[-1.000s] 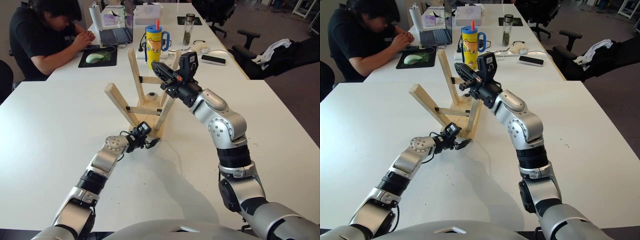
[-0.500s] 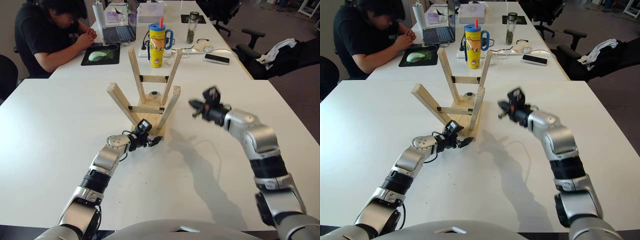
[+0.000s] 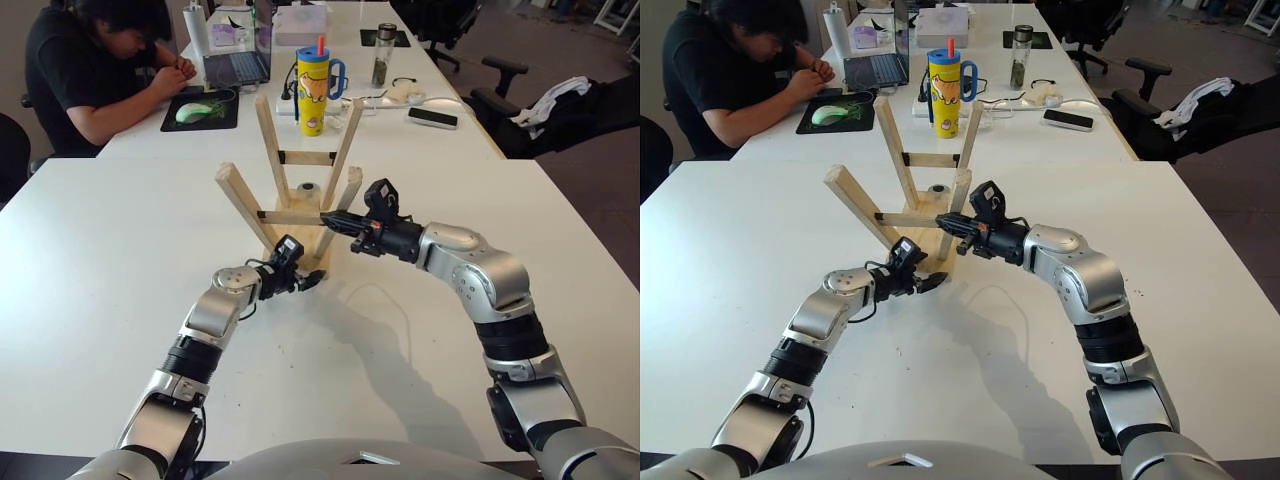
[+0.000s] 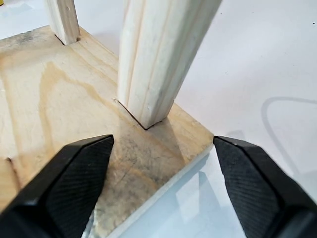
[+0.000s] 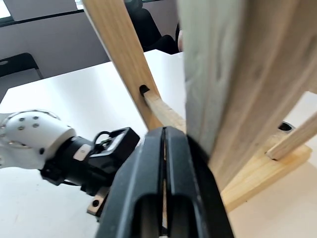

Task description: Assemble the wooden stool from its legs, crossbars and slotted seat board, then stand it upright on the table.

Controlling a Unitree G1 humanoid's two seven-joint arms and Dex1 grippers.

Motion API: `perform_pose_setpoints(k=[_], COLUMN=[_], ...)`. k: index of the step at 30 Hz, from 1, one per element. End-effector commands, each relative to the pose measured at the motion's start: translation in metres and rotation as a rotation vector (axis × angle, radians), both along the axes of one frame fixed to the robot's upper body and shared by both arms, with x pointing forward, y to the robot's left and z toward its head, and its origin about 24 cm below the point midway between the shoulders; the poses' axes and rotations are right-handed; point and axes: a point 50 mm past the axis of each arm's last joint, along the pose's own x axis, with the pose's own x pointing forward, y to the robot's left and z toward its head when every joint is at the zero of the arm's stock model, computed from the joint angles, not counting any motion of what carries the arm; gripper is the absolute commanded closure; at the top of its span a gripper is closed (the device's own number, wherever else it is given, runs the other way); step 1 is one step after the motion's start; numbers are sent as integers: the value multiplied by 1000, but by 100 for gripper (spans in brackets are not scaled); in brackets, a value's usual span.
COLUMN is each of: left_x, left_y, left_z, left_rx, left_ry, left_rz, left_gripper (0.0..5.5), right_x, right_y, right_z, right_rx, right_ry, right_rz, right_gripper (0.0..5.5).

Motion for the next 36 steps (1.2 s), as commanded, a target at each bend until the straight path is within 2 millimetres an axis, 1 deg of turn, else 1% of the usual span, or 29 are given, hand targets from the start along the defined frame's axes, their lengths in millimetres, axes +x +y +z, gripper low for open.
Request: perform_pose_setpoints(k=[1,2,4,6,7,8,9,10,11,13,14,15,17,18,19,20,23,24,25,26,27,28,29,30,31,33,34,36], left_x=[-21,-25,-36,-49,-56,-61,-65,-68,-70,-71,-69,-65,-53,-46,-40,-34,-23,-20,-16,-15,-15,-16,-19,-20,-20,-20,-21,-24], left_y=[18,19,22,30,35,42,48,57,68,86,94,102,113,116,117,116,109,100,83,66,55,43,38,36,38,46,53,68], left_z=[6,15,35,46,48,51,52,53,53,52,52,55,73,83,94,103,117,118,116,110,103,95,92,88,86,80,75,65], left_rx=[56,43,9,2,7,5,10,-12,-19,-68,-74,-94,-141,-169,-202,-227,-271,-279,-270,-264,-254,-218,-206,-173,-156,-112,-98,-63], left_ry=[9,-24,-103,-160,-183,-223,-247,-281,-307,-324,-339,-360,-463,-516,-564,-603,-633,-627,-594,-529,-475,-413,-389,-365,-346,-321,-298,-262], left_rz=[72,82,111,160,186,237,285,363,460,648,728,816,956,1000,1029,1042,1030,973,855,753,699,618,606,592,599,641,686,759], left_gripper=[178,178,178,178,178,178,195,204,217,244,261,274,304,316,329,349,392,409,427,436,459,470,490,504,522,547,547,547], right_x=[-7,-13,-32,-54,-63,-69,-72,-69,-62,-48,-40,-33,-22,-19,-17,-14,-9,-7,-5,-5,-6,-9,-11,-13,-14,-12,-10,-14], right_y=[-9,-8,-7,-6,-7,-10,-14,-20,-30,-47,-56,-61,-66,-66,-66,-62,-52,-43,-26,-4,15,33,43,47,47,25,6,-26], right_z=[-1,-2,-11,-21,-27,-35,-40,-45,-49,-50,-48,-46,-34,-27,-18,-10,7,13,19,24,27,23,18,6,-2,-18,-31,-53], right_rx=[-30,-8,-3,40,57,72,84,90,73,36,28,38,49,104,124,156,221,252,262,259,228,187,158,107,80,-7,-68,-191], right_ry=[-14,6,77,156,180,199,220,217,188,101,62,31,-92,-124,-183,-220,-281,-291,-298,-316,-331,-305,-278,-223,-209,-196,-166,-107], right_rz=[-4,25,81,120,109,50,-12,-121,-269,-487,-608,-682,-820,-872,-925,-948,-989,-949,-842,-701,-587,-472,-404,-375,-370,-493,-596,-725], right_gripper=[547,547,547,547,547,547,550,550,550,550,550,550,550,550,550,550,550,550,550,550,550,550,550,550,550,550,550,550])
